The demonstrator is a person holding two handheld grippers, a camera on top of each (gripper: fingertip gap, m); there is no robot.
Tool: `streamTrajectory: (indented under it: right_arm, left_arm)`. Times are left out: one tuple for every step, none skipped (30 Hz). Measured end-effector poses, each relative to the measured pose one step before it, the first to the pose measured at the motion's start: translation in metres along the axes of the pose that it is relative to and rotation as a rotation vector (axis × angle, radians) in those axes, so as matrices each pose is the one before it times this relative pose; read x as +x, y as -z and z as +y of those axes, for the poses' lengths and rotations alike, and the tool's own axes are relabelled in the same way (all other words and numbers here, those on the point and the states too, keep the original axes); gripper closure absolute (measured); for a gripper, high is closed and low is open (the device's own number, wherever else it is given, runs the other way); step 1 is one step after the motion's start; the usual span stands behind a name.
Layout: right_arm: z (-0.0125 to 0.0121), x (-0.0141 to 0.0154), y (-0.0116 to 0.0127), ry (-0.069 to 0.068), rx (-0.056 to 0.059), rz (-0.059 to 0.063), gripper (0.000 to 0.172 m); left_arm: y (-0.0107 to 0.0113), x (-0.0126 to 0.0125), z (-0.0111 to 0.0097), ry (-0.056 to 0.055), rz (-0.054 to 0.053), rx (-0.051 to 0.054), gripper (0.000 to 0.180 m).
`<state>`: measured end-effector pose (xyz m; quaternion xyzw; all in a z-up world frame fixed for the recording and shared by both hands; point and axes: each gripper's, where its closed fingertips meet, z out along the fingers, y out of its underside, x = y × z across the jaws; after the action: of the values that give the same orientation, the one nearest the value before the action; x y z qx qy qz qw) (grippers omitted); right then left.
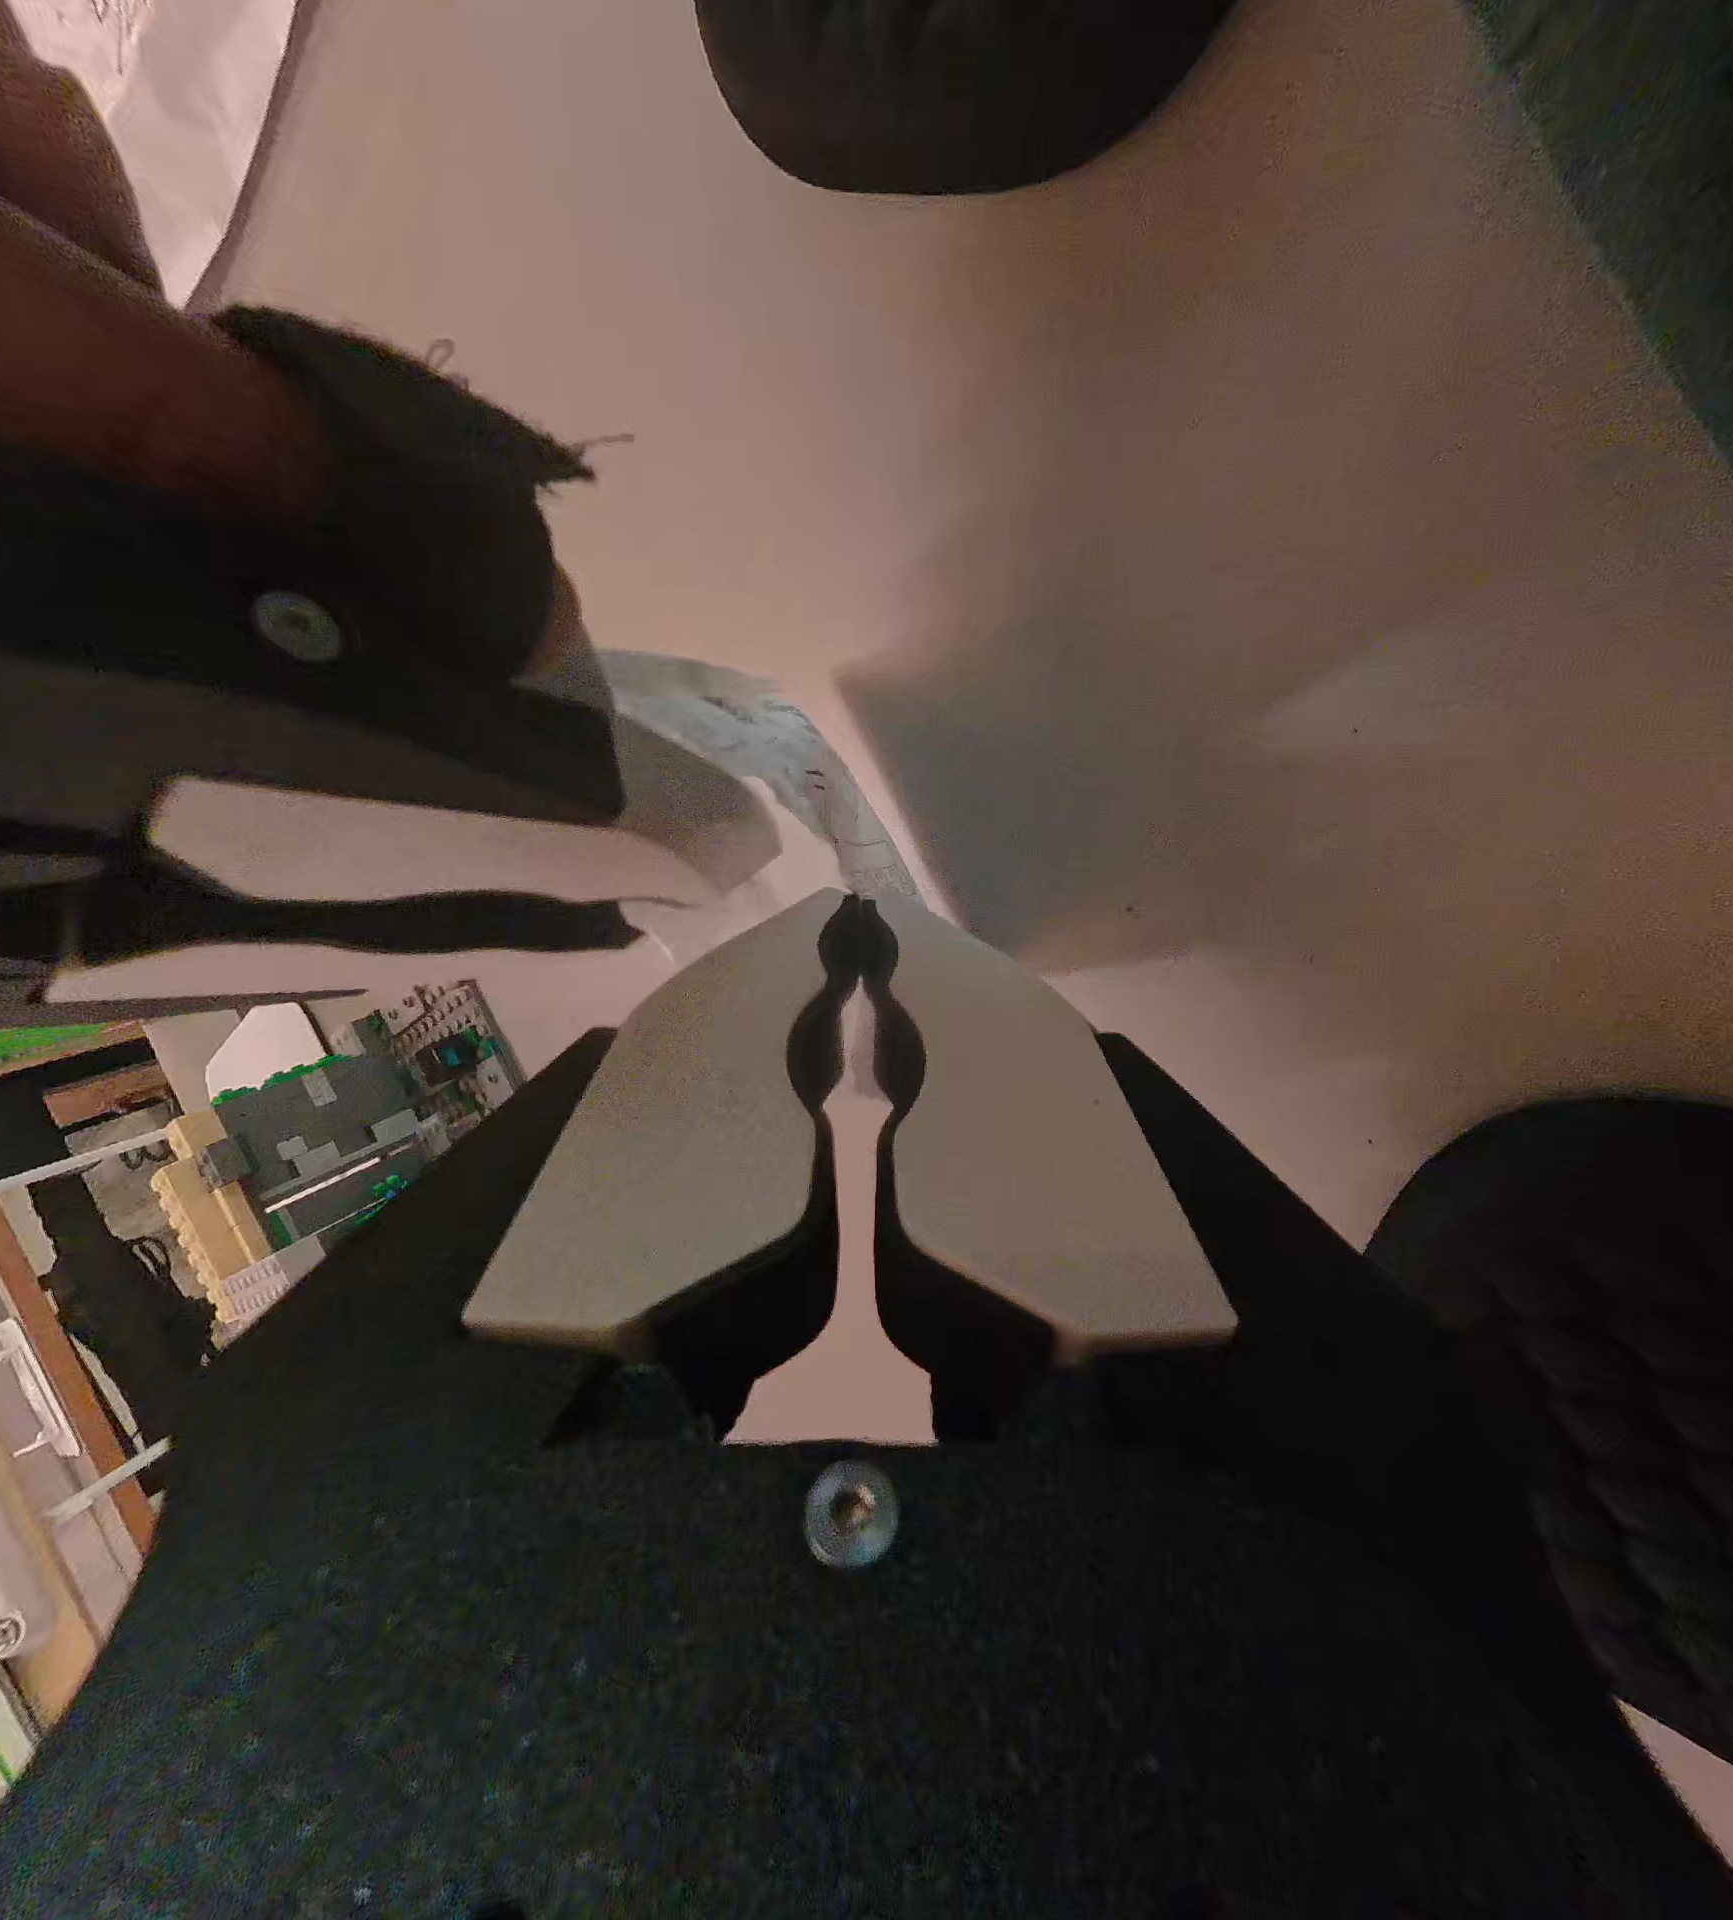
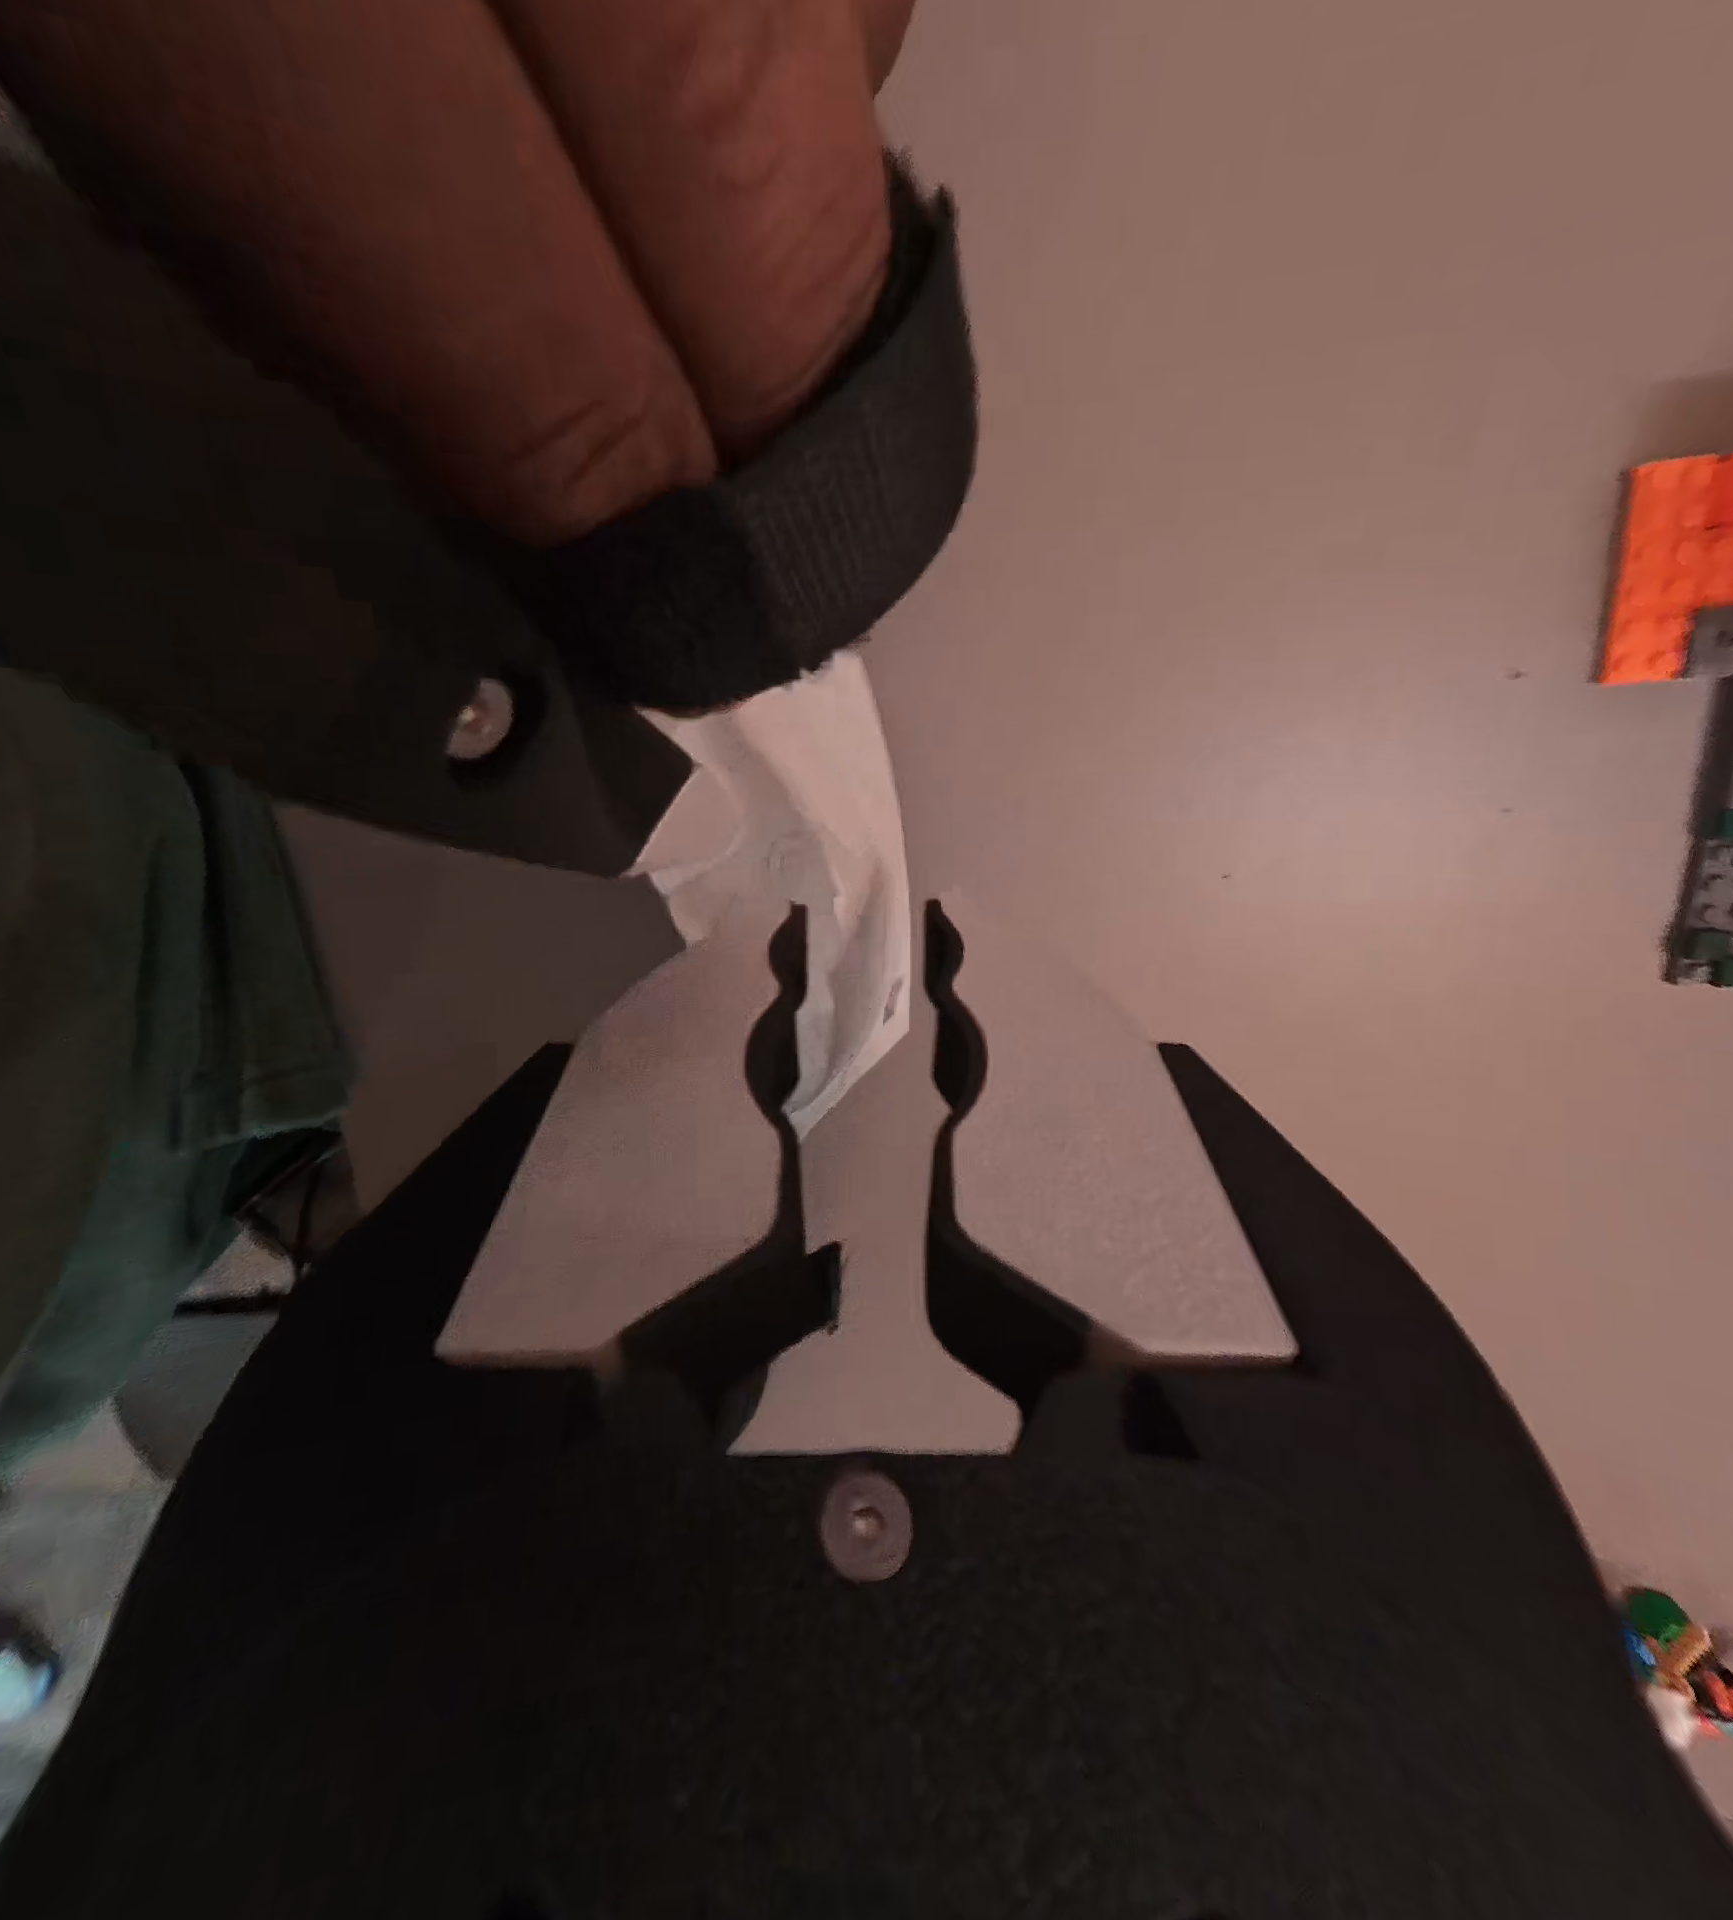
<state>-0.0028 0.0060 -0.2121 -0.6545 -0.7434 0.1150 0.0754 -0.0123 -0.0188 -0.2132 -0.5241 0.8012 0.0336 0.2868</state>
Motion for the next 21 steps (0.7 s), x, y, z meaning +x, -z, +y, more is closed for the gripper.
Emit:
streamTrajectory:
  right_arm:
    - [0.00109,0.00074,-0.00248,0.0096,-0.0257,-0.0018,0.149]
    - [-0.00052,0.00020,-0.00243,0.0095,-0.0153,-0.0020,0.151]
    - [0.00019,-0.00192,-0.00291,0.0083,-0.0231,-0.0134,0.154]
    - [-0.00030,-0.00003,-0.00344,0.0079,-0.0213,0.0020,0.157]
    - [-0.00048,0.00261,-0.00339,0.0075,-0.0184,0.0206,0.160]
    - [-0.00014,0.00195,-0.00348,0.0062,-0.0179,0.0143,0.163]
    - [-0.00172,-0.00090,-0.00211,0.0014,-0.0036,-0.0043,0.166]
    - [-0.00191,-0.00197,-0.00110,0.0018,0.0001,-0.0113,0.169]
    - [-0.00072,0.00132,-0.00020,0.0036,-0.0061,0.0153,0.172]
    - [-0.00146,0.00172,0.00030,0.0009,0.0002,0.0194,0.172]
    - [-0.00199,0.00144,0.00066,-0.0098,0.0033,0.0166,0.172]
    - [-0.00118,-0.00002,0.00032,-0.0081,-0.0017,0.0056,0.172]
    - [-0.00019,-0.00104,0.00014,-0.0075,-0.0052,-0.0050,0.172]
    - [-0.00070,-0.00096,0.00026,-0.0126,-0.0013,-0.0094,0.172]
    - [-0.00072,-0.00002,0.00027,-0.0153,0.0002,-0.0065,0.172]
    - [-0.00022,0.00097,0.00056,-0.0171,-0.0018,-0.0021,0.172]
    - [-0.00097,0.00169,0.00073,-0.0171,0.0027,0.0003,0.172]
    - [-0.00196,0.00101,0.00115,-0.0166,0.0096,-0.0044,0.172]
    - [-0.00151,-0.00111,0.00125,-0.0117,0.0075,-0.0168,0.172]
    - [-0.00160,0.00017,0.00119,-0.0124,0.0087,-0.0071,0.172]
    - [-0.00170,0.00020,0.00134,-0.0109,0.0118,-0.0050,0.172]
  left_arm:
    - [0.00013,-0.00076,0.00087,0.0006,-0.0042,-0.0080,0.180]
    - [0.00045,-0.00092,0.00030,0.0013,-0.0068,-0.0022,0.180]
    - [0.00062,0.00038,-0.00012,0.0030,0.0017,0.0011,0.180]
    - [0.00047,0.00088,-0.00053,0.0025,0.0031,0.0047,0.180]
    - [0.00045,0.00133,-0.00027,0.0004,0.0053,0.0026,0.180]
    - [0.00037,0.00098,-0.00003,0.0001,0.0015,0.0025,0.180]
    - [0.00026,0.00094,0.00049,0.0034,0.0022,0.0004,0.180]
    - [0.00011,0.00187,0.00138,0.0049,0.0087,-0.0017,0.180]
    - [-0.00001,-0.00007,0.00164,0.0076,-0.0055,-0.0010,0.180]
    - [-0.00006,0.00000,0.00275,0.0138,-0.0019,-0.0075,0.180]
    - [0.00001,0.00038,0.00263,0.0181,0.0026,-0.0090,0.180]
    - [0.00035,-0.00050,0.00150,0.0150,-0.0033,-0.0055,0.180]
    - [0.00042,-0.00013,0.00099,0.0159,-0.0007,-0.0055,0.178]
    - [0.00048,0.00018,0.00094,0.0164,0.0027,-0.0108,0.174]
    - [0.00044,0.00032,0.00126,0.0168,0.0048,-0.0160,0.169]
    - [0.00019,0.00058,0.00136,0.0194,0.0067,-0.0167,0.165]
    - [-0.00042,0.00133,0.00108,0.0213,0.0124,-0.0149,0.160]
    - [-0.00076,0.00035,0.00078,0.0212,0.0058,-0.0117,0.155]
    - [-0.00101,0.00019,0.00166,0.0176,0.0038,-0.0146,0.151]
    - [-0.00140,-0.00131,0.00276,0.0136,-0.0046,-0.0184,0.150]
    - [-0.00161,-0.00237,0.00357,0.0101,-0.0106,-0.0223,0.150]
